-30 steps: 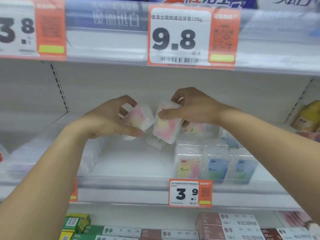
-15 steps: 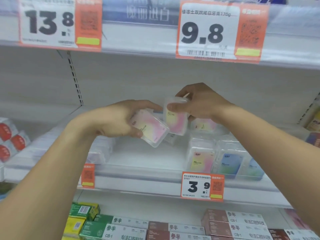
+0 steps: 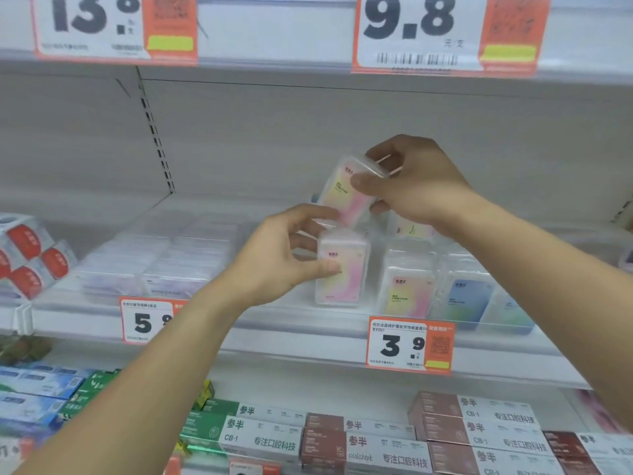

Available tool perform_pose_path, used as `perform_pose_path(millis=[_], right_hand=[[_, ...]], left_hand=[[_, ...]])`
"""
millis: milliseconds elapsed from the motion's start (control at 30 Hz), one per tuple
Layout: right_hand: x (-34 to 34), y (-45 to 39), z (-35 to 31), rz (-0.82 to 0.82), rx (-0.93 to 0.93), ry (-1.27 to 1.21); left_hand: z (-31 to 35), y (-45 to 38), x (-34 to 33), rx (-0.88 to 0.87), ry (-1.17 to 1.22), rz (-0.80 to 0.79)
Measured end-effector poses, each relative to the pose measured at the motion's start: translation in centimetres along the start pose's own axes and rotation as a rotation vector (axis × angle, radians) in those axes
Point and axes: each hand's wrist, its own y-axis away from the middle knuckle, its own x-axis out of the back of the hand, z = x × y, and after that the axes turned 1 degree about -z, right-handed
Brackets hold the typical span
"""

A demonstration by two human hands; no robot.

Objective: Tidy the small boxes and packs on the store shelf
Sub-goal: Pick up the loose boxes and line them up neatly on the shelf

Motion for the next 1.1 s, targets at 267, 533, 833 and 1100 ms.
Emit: perform_pose_path(millis=[267, 533, 833, 1100], right_hand=[[0.1, 0.2, 0.2, -0.208, 0.031, 0.177], [-0.1, -0.1, -0.3, -0.674, 0.012, 0.418], [4.5, 2.7, 0.3, -0.540, 0.072, 0.515], [3.0, 4.3, 3.1, -0.512, 0.135, 0.662]], left_hand=[[0.2, 0.1, 0.3, 0.157, -0.256, -0.137], [0.6, 0.4, 0.4, 0.299, -0.513, -0.172], [0.5, 0.3, -1.2, 0.053, -0.280, -0.185], [0.6, 0.0, -1.0, 0.074, -0.342, -0.213]])
